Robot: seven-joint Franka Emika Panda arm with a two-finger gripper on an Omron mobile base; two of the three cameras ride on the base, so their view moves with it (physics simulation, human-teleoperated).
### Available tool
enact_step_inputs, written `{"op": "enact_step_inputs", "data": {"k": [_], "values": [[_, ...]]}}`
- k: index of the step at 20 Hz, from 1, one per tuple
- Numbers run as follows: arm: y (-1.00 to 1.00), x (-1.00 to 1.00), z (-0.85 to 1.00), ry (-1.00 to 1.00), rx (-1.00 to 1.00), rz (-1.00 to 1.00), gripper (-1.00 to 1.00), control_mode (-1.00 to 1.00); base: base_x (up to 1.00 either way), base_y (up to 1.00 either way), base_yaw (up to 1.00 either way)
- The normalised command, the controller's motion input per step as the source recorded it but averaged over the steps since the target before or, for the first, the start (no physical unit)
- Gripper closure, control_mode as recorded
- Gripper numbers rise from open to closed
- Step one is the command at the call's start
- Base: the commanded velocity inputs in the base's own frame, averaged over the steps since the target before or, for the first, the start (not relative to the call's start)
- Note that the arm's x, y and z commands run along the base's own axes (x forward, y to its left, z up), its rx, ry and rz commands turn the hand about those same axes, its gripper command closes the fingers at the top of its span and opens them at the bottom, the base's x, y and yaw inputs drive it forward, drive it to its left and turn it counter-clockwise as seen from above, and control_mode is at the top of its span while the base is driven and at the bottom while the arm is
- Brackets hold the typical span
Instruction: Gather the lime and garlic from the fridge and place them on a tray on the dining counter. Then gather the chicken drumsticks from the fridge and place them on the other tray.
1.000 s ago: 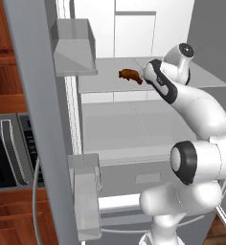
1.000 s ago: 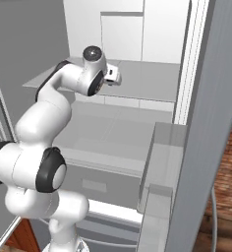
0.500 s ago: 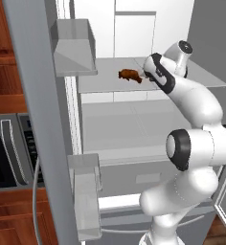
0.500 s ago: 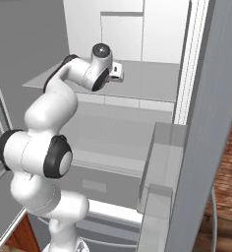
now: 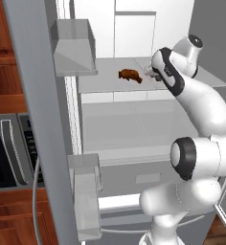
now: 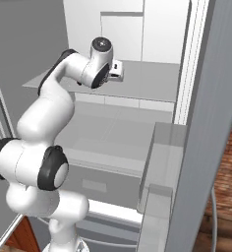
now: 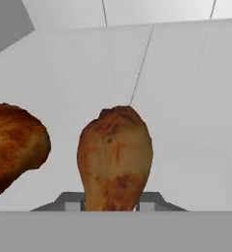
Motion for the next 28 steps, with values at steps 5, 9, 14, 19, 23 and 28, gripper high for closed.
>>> {"op": "enact_step_inputs", "data": {"k": [5,9,14,19,23,28], "values": [[0.00,-1.00,-0.04,-0.26,0.01,-0.03,1.00,-1.00,0.00,0.00,0.00],[0.00,-1.00,0.72,-0.18,0.00,-0.03,1.00,-1.00,0.00,0.00,0.00],[0.00,-1.00,1.00,0.06,0.00,0.00,1.00,-1.00,0.00,0.00,0.00],[0.00,-1.00,0.57,0.12,0.00,-0.02,1.00,-1.00,0.00,0.00,0.00],[0.00,-1.00,-0.14,-0.04,0.00,0.00,1.00,-1.00,0.00,0.00,0.00],[0.21,-1.00,-0.21,-0.06,0.00,0.00,1.00,-1.00,0.00,0.00,0.00]]}}
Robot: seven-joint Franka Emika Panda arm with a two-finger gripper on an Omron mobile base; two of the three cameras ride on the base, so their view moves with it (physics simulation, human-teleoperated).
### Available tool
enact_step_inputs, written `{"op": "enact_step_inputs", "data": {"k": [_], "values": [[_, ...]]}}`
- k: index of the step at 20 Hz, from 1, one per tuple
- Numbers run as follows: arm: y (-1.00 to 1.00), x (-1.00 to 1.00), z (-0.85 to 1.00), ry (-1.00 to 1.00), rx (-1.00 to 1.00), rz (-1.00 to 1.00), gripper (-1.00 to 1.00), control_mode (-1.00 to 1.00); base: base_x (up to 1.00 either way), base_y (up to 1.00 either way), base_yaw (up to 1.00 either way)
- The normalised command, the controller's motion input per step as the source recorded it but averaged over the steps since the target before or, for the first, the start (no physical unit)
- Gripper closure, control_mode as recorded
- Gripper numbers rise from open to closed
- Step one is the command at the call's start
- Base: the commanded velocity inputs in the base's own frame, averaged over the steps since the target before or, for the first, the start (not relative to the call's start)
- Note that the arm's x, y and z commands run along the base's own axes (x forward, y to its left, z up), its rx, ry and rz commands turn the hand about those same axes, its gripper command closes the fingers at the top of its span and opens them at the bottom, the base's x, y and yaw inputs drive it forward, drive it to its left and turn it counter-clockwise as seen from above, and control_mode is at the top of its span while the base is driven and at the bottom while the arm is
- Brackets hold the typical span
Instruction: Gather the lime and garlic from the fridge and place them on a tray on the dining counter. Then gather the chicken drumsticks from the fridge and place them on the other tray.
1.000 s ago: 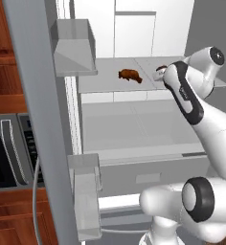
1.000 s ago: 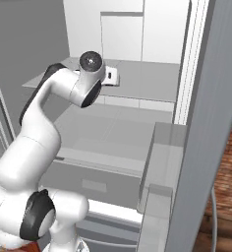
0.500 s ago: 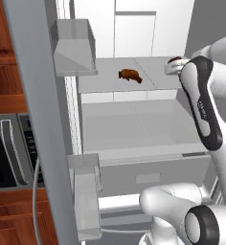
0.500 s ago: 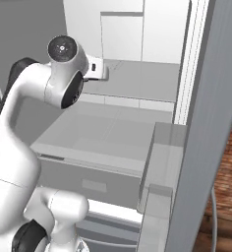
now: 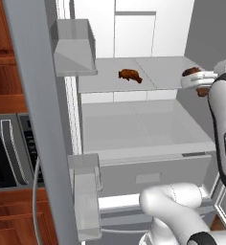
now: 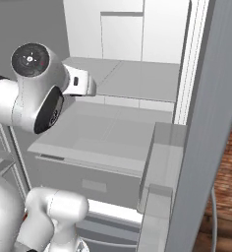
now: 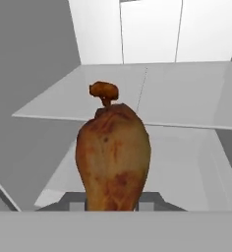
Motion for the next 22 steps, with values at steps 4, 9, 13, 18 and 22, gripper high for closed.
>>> {"op": "enact_step_inputs", "data": {"k": [4,9,13,18,22], "values": [[0.55,-1.00,-0.13,-0.08,0.00,0.00,1.00,-1.00,0.00,0.00,0.00],[0.24,-0.60,0.00,0.00,0.00,0.00,1.00,1.00,-0.40,0.07,0.00],[0.00,0.00,0.00,0.00,0.00,0.00,1.00,1.00,-1.00,0.03,-0.01],[0.00,0.00,0.00,0.00,0.00,0.00,1.00,1.00,-1.00,-0.08,-0.06],[0.00,0.00,0.00,0.00,0.00,0.00,1.00,1.00,-0.93,-0.08,-0.56]]}}
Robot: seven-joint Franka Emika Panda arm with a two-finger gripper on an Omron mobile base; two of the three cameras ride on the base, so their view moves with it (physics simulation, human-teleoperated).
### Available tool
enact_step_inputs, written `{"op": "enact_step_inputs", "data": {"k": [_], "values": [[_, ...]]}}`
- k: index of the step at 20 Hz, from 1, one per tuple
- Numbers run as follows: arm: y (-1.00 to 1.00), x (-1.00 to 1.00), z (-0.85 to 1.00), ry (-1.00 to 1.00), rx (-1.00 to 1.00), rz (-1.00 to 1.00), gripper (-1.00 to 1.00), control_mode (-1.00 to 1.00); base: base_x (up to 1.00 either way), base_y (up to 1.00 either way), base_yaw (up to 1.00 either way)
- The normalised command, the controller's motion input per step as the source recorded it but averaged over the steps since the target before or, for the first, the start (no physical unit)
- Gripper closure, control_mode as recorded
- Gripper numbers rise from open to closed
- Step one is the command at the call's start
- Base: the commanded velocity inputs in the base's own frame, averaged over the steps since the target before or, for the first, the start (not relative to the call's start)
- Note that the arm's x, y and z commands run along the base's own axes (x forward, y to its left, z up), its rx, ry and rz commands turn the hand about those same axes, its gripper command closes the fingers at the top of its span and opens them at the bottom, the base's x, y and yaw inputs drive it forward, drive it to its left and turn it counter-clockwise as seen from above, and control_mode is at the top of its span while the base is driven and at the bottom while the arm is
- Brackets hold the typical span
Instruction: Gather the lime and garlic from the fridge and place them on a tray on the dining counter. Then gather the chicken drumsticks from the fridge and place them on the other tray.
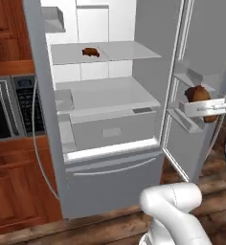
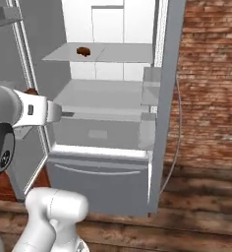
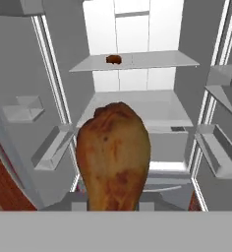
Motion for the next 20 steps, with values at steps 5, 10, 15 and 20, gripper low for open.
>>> {"op": "enact_step_inputs", "data": {"k": [5,10,15,20], "values": [[0.00,0.00,0.00,0.00,0.00,0.00,1.00,1.00,-0.02,0.01,-1.00],[0.00,0.00,0.00,0.00,0.00,0.00,1.00,1.00,0.00,0.00,-1.00],[0.00,0.00,0.00,0.00,0.00,0.00,1.00,1.00,0.00,0.00,-1.00],[0.00,0.00,0.00,0.00,0.00,0.00,1.00,1.00,0.00,0.00,-1.00]]}}
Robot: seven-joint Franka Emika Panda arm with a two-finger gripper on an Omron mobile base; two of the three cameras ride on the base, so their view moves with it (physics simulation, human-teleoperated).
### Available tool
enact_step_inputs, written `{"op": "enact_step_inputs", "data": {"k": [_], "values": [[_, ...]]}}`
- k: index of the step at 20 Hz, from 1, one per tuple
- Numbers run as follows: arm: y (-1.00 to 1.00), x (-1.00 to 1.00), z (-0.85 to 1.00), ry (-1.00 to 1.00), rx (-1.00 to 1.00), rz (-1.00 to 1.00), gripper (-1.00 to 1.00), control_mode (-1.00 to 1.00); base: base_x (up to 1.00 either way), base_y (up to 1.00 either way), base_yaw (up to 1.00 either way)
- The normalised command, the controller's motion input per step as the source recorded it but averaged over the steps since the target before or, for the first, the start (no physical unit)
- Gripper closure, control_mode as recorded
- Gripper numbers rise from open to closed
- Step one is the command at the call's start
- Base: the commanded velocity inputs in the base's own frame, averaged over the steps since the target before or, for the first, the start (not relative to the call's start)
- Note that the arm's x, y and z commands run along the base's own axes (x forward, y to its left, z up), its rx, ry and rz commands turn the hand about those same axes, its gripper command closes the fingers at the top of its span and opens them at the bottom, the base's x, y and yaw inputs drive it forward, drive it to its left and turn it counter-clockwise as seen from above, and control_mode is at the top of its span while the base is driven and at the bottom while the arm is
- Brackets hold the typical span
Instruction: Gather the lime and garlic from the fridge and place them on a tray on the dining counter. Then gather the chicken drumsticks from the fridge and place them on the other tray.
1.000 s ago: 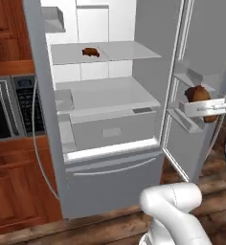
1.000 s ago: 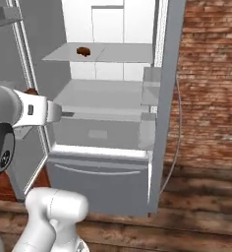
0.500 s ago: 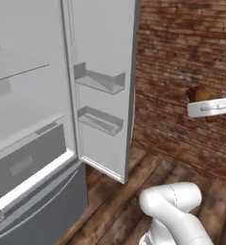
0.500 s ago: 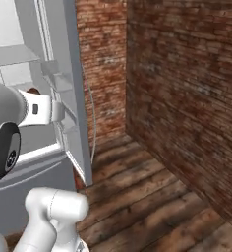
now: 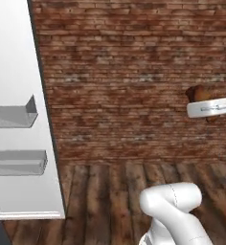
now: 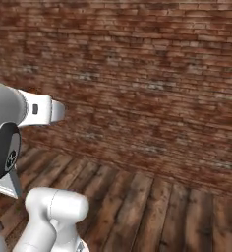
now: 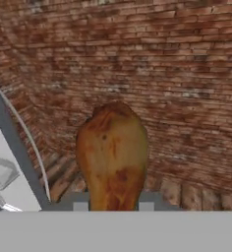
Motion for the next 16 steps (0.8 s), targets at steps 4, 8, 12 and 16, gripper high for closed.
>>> {"op": "enact_step_inputs", "data": {"k": [4,8,12,16], "values": [[0.00,0.00,0.00,0.00,0.00,0.00,1.00,1.00,0.00,0.00,-1.00],[0.00,0.00,0.00,0.00,0.00,0.00,1.00,1.00,0.00,0.00,-1.00],[0.00,0.00,0.00,0.00,0.00,0.00,1.00,1.00,0.05,-0.02,-0.95],[0.00,0.00,0.00,0.00,0.00,0.00,1.00,1.00,0.85,-0.10,-0.31]]}}
